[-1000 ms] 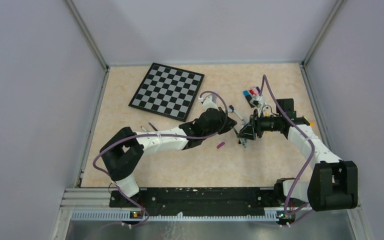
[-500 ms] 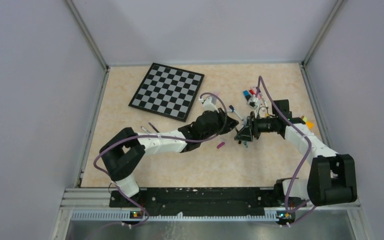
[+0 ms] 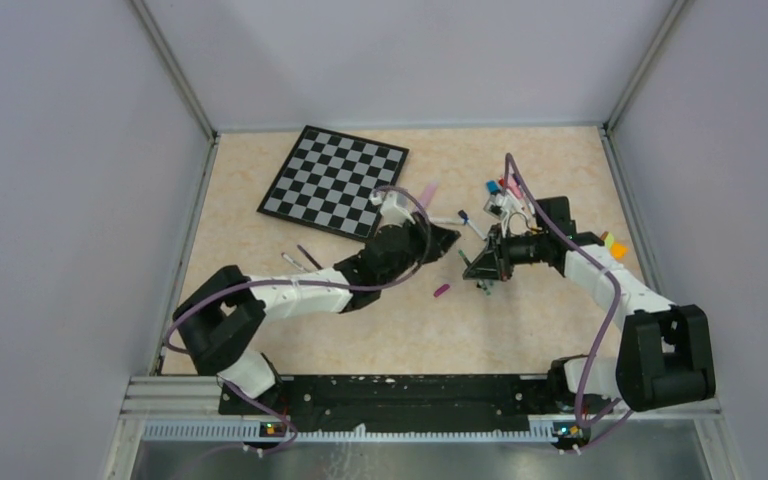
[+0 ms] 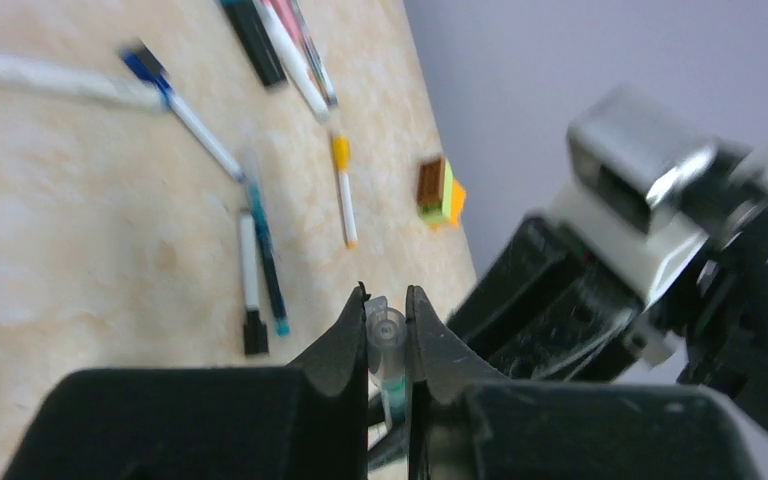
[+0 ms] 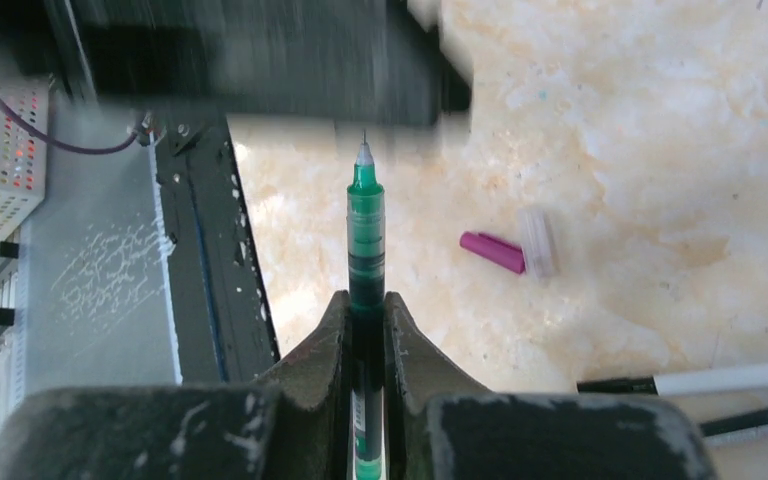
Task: Open the pen caps
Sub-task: Open the pen cap from the pen, then place the pen at the center of the board.
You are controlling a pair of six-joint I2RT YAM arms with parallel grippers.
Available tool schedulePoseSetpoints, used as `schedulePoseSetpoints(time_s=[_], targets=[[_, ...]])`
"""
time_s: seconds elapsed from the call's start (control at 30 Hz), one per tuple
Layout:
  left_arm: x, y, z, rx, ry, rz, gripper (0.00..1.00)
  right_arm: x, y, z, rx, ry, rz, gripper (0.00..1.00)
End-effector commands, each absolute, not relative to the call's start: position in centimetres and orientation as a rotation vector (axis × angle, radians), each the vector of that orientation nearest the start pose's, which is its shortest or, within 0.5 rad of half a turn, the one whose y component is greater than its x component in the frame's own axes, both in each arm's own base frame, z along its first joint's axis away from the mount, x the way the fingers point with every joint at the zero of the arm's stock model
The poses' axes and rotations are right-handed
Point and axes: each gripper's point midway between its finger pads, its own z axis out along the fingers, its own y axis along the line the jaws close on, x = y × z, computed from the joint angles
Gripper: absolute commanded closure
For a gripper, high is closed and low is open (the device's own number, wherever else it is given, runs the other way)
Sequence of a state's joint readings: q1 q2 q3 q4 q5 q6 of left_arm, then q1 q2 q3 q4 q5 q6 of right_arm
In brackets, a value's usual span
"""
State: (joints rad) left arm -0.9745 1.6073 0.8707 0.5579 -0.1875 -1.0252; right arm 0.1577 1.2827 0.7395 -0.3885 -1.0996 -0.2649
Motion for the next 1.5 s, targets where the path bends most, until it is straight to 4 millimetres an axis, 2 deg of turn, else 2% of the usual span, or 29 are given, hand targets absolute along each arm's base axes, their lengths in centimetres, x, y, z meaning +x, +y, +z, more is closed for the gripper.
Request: schedulePoseSetpoints(time_s=[0.0,0.13,0.27,0.33,0.37,0.43,0.5,0.53,0.63,0.73,0.87,0.97,1.0,1.03,1.07,1.13,1.2,1.3,1.33,1.47], targets=[[34.8,-32.3,28.0,-0.485,1.547,-1.165,1.00,22.0,18.3,12.5,-0.889,2.096,1.240,1.00],[37.4,-27.4,29.4,-0.597,1.469,-1.133,1.00,21.3,18.8,11.9,-0.948,2.104,1.244,1.00],[37.4,-25.3,30.5,-0.568,1.436,-1.123,1.00,21.4,18.9,12.0,-0.961,2.092,1.233,1.00],[36.2,-24.7,31.1,-0.476,1.418,-1.116,1.00,21.6,19.0,12.2,-0.973,2.072,1.216,1.00],[35.7,-24.5,30.8,-0.429,1.416,-1.097,1.00,21.7,18.9,12.2,-0.982,2.063,1.200,1.00],[33.6,-23.4,31.5,-0.321,1.379,-1.081,1.00,22.1,18.7,12.1,-0.993,2.058,1.163,1.00],[31.7,-22.4,31.1,-0.225,1.381,-1.045,1.00,22.7,18.7,12.2,-1.027,2.054,1.120,1.00],[30.7,-21.9,30.7,-0.189,1.394,-1.021,1.00,22.9,18.8,12.2,-1.048,2.058,1.100,1.00],[28.2,-20.0,27.7,-0.118,1.504,-0.920,1.00,23.8,19.8,12.2,-1.141,2.074,1.012,1.00],[26.1,-17.5,25.6,-0.108,1.582,-0.817,1.00,24.2,23.0,12.7,-1.258,2.057,0.976,0.98],[23.8,-13.8,23.4,-0.162,1.663,-0.689,1.00,25.5,28.9,12.5,-1.353,2.067,0.953,0.97],[22.4,-11.4,22.6,-0.201,1.679,-0.614,1.00,26.4,34.0,11.7,-1.405,2.107,0.933,0.97],[21.9,-10.6,22.9,-0.210,1.665,-0.598,1.00,27.4,36.1,12.3,-1.409,2.092,0.927,0.97],[21.6,-10.0,22.6,-0.220,1.677,-0.572,1.00,27.3,37.5,11.4,-1.417,2.123,0.923,0.97],[21.3,-9.4,22.7,-0.231,1.673,-0.557,1.00,27.8,39.1,10.9,-1.412,2.143,0.916,0.97],[20.6,-8.4,22.8,-0.245,1.673,-0.530,1.00,29.0,42.7,11.4,-1.390,2.128,0.911,0.96],[19.9,-7.5,23.0,-0.283,1.678,-0.521,1.00,29.9,45.4,10.9,-1.359,2.141,0.885,0.96],[19.5,-7.2,23.9,-0.289,1.647,-0.539,1.00,31.5,48.4,9.3,-1.286,2.171,0.823,0.95],[19.4,-7.1,24.3,-0.297,1.638,-0.543,1.00,31.8,49.1,8.1,-1.268,2.189,0.786,0.94],[19.1,-6.5,24.6,-0.311,1.634,-0.532,1.00,32.9,50.9,6.5,-1.197,2.196,0.724,0.91]])
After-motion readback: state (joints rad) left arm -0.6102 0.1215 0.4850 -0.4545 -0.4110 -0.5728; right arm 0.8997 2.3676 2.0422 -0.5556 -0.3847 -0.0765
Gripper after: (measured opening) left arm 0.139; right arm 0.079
